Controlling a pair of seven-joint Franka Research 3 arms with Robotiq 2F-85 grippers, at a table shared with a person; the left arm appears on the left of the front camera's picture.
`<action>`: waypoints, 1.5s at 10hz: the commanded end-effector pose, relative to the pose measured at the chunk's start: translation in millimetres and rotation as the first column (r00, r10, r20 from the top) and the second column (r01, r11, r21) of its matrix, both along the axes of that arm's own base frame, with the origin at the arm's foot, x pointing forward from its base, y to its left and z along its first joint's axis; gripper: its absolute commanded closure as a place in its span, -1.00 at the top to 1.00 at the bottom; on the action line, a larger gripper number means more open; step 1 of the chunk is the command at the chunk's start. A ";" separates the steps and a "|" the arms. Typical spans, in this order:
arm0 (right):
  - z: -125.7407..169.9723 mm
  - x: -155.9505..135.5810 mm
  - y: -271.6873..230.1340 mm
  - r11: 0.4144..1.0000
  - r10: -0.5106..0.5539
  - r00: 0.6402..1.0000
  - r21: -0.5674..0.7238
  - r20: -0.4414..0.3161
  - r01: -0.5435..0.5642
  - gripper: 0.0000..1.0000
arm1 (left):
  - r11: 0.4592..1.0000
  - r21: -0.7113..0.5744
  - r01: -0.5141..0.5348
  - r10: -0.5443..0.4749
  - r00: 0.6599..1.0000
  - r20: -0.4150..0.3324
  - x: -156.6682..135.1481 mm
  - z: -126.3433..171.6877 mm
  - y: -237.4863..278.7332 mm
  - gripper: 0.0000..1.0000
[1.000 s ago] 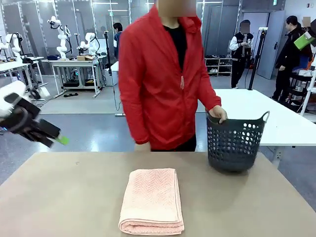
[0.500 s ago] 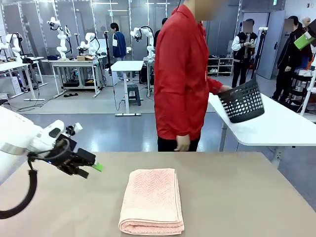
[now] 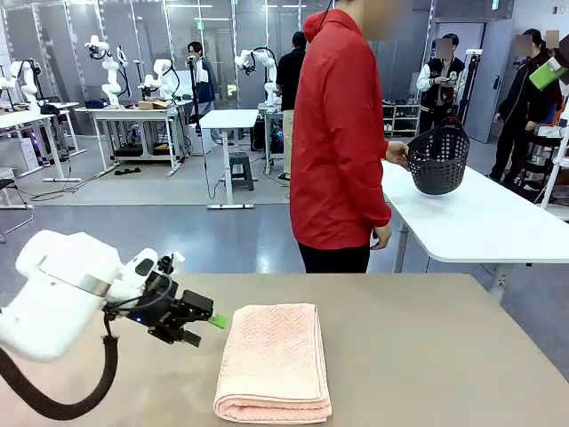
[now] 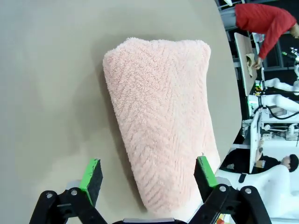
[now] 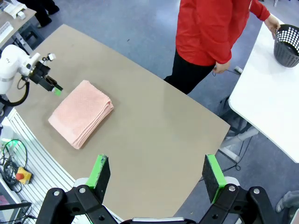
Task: Fold the towel.
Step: Pick up the 100 cm Hotel Towel and place it on the left side of the table.
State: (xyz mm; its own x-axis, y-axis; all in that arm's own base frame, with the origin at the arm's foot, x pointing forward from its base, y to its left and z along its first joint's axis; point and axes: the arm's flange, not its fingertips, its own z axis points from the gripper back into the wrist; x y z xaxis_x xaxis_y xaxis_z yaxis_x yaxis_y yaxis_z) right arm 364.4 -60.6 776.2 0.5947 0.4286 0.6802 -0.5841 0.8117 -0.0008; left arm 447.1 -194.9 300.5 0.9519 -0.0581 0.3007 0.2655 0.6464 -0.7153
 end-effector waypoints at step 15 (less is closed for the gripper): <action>0.4 -1.7 -0.3 1.000 0.007 1.000 0.004 -0.002 -0.007 1.00 | 0.986 -0.166 0.020 -0.039 0.992 -0.117 3.6 -49.4 -44.7 -1.00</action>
State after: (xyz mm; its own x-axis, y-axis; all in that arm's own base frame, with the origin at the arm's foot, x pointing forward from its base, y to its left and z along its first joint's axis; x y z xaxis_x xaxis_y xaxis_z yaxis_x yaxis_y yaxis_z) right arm 364.4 -60.6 776.2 0.5947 0.4285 0.6802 -0.5841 0.8117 -0.0007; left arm 448.3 -239.2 257.4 0.9842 -0.0386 0.1726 0.1657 0.5420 -0.8239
